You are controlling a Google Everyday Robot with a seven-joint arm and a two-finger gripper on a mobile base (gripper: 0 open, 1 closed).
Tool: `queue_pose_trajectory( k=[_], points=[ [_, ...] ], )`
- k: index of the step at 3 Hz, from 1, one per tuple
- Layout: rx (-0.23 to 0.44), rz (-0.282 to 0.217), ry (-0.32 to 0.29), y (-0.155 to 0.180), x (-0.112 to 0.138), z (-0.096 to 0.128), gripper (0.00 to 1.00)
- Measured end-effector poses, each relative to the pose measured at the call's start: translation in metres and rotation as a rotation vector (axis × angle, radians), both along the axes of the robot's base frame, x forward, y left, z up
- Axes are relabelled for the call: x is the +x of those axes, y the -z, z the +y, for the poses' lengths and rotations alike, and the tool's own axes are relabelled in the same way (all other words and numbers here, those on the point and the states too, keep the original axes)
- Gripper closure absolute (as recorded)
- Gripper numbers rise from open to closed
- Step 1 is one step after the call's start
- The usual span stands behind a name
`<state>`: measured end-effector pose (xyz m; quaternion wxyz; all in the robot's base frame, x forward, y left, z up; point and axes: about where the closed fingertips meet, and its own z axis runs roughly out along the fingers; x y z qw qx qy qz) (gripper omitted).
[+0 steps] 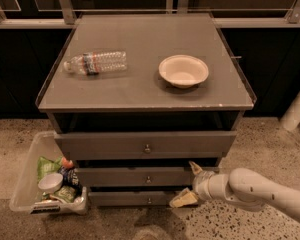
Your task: Open middle drawer
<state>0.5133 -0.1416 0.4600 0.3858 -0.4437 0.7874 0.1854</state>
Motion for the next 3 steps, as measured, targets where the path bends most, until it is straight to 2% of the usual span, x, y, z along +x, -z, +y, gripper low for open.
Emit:
queue_pose_trajectory(
  k=[2,3],
  points=[
    [-0.035,0.038,0.019,0.039,0.025,-0.009,0.00],
    [-0.059,0.038,0.026,0.047,0.039,-0.015,0.00]
  ],
)
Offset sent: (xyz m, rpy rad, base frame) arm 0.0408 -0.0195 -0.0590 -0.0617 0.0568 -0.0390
